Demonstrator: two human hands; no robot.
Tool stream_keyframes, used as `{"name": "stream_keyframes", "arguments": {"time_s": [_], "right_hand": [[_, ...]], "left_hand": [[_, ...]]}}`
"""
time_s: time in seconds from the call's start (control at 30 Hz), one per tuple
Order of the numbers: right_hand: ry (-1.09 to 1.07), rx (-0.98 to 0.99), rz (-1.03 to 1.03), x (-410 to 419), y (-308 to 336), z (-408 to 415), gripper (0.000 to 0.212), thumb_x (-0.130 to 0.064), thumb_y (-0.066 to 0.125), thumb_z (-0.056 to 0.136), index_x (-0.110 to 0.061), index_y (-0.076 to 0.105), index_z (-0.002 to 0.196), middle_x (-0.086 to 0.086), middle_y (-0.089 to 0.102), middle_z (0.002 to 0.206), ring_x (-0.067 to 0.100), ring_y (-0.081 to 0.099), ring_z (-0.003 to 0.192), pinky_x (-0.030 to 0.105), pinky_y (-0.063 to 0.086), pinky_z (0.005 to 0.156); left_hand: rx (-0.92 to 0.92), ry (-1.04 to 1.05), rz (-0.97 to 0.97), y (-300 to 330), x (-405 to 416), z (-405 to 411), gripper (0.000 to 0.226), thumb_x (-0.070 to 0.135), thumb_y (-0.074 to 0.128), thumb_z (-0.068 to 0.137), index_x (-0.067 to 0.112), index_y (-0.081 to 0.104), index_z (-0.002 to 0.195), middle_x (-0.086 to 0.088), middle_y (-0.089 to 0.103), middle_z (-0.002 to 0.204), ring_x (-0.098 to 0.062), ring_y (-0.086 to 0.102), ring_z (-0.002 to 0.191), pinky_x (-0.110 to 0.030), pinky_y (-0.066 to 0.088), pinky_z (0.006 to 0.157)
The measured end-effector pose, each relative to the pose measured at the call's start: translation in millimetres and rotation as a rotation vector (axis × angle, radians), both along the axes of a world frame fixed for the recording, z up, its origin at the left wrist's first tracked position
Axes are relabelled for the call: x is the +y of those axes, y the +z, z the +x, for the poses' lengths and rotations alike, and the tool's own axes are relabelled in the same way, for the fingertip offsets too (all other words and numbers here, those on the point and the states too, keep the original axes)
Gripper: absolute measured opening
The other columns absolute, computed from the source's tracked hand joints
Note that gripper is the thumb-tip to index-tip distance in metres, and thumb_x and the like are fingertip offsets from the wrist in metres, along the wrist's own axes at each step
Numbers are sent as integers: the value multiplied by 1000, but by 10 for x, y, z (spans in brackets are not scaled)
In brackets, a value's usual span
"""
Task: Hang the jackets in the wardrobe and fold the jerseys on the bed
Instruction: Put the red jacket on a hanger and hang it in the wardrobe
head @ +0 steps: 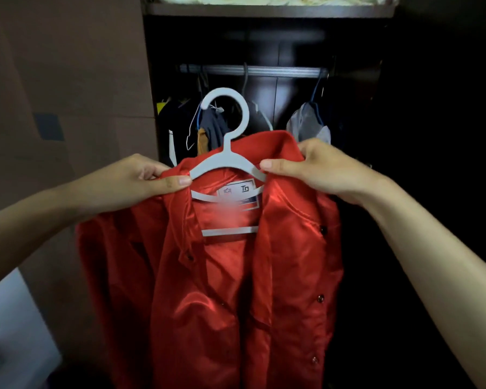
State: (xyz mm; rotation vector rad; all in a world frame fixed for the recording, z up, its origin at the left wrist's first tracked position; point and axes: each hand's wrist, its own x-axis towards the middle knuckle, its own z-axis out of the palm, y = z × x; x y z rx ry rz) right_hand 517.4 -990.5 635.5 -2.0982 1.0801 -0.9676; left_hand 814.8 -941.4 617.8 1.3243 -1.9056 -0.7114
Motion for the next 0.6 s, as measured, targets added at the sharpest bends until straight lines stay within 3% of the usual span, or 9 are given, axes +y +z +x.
{"name": "stream_keyframes", "arguments": {"time_s": [0.07, 0.13, 0.2, 0.27, 0.33, 0.47, 0.6], "right_hand": [[23, -7, -10, -26, -80, 0, 27, -25, 72, 94, 1, 77, 94, 23, 77, 98, 26, 67, 78, 47, 58, 79], [89, -151, 30, -30, -165, 44, 32, -21, 70, 95, 10, 72, 105, 22, 76, 101, 27, 66, 83, 38, 56, 78], [170, -261, 68, -15, -223, 188, 35, -21, 69, 96, 13, 68, 106, 16, 73, 95, 23, 64, 84, 31, 52, 78], [210, -288, 57, 14, -226, 343, 28, -21, 70, 96, 7, 69, 98, 7, 66, 83, 16, 61, 78, 24, 49, 73], [233, -347, 63, 6, -232, 469, 12, -16, 68, 96, -4, 71, 94, -1, 66, 75, 8, 62, 71, 17, 50, 68], [254, -442, 103, -30, -244, 541, 5, -9, 68, 95, -7, 72, 98, 0, 69, 76, 10, 65, 69, 20, 54, 68], [157, -218, -33, -134, -230, 382, 13, -8, 69, 94, 2, 69, 87, 7, 65, 79, 17, 58, 72, 31, 48, 67]], "left_hand": [[-10, -9, 2, 2, 12, 26, 24, 28, 62, 95, 13, 80, 100, -4, 81, 91, -14, 78, 79, -15, 57, 64], [-92, -8, -23, 2, 6, 47, 24, 31, 62, 95, 15, 80, 99, 0, 81, 92, -13, 78, 83, -18, 59, 70], [-281, -11, -100, -15, -26, 63, 35, 48, 61, 95, 18, 79, 93, 2, 80, 90, -14, 77, 87, -32, 61, 81], [-455, 14, -195, -23, -86, 12, 55, 70, 53, 91, 19, 74, 85, 2, 76, 83, -15, 73, 81, -40, 58, 81], [-474, 55, -231, -20, -133, -24, 55, 74, 51, 88, 23, 72, 85, 5, 74, 82, -9, 71, 79, -34, 57, 78], [-440, 32, -252, -4, -141, -87, 36, 56, 54, 91, 26, 72, 95, 10, 76, 89, -2, 71, 83, -24, 54, 79], [-445, 96, -276, -6, -148, 83, 44, 66, 52, 93, 29, 73, 107, 13, 77, 99, 2, 70, 93, -27, 54, 88]]}}
